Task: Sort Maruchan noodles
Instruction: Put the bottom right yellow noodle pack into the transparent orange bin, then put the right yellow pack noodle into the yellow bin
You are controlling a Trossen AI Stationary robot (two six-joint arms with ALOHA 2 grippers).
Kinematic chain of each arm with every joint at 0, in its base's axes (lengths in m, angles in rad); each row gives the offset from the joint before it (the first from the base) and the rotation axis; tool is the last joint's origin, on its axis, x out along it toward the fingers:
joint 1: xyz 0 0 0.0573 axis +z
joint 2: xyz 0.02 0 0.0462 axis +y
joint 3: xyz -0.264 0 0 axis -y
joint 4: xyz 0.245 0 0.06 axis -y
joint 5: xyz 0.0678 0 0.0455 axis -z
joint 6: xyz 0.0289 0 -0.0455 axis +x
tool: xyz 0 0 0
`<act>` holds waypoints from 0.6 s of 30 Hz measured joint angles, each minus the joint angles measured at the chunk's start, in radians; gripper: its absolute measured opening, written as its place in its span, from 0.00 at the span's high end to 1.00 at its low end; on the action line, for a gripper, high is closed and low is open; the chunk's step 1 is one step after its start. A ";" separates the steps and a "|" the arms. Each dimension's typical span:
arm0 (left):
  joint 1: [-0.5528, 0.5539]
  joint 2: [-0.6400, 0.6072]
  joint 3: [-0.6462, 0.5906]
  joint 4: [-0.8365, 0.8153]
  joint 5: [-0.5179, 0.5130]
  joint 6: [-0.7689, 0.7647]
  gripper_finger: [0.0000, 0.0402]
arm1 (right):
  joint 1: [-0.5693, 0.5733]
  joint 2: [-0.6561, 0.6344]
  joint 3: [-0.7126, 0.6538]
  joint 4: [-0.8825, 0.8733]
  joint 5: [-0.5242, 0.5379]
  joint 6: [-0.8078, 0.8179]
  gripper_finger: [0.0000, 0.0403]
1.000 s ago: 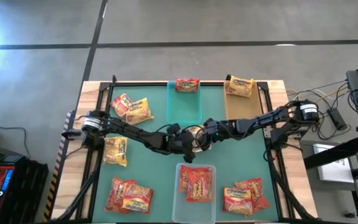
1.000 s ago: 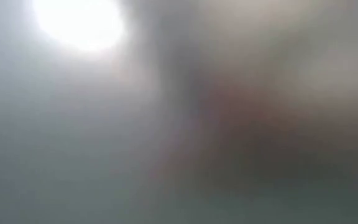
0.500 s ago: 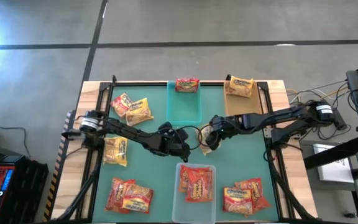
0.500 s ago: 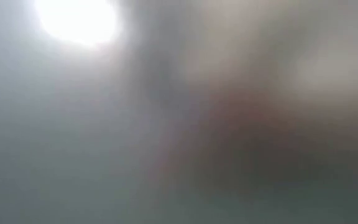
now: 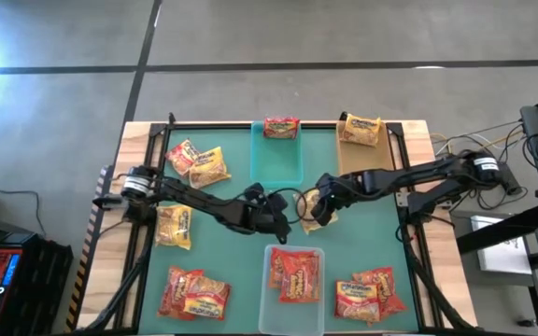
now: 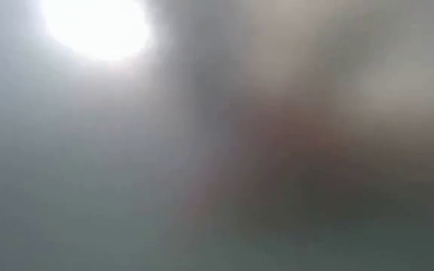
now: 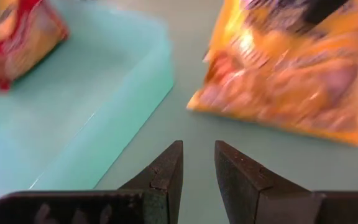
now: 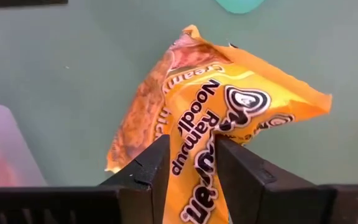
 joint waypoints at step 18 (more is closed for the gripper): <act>0.080 0.163 0.000 0.466 0.328 0.171 0.81 | -0.010 -0.008 0.000 -0.040 0.070 -0.048 0.47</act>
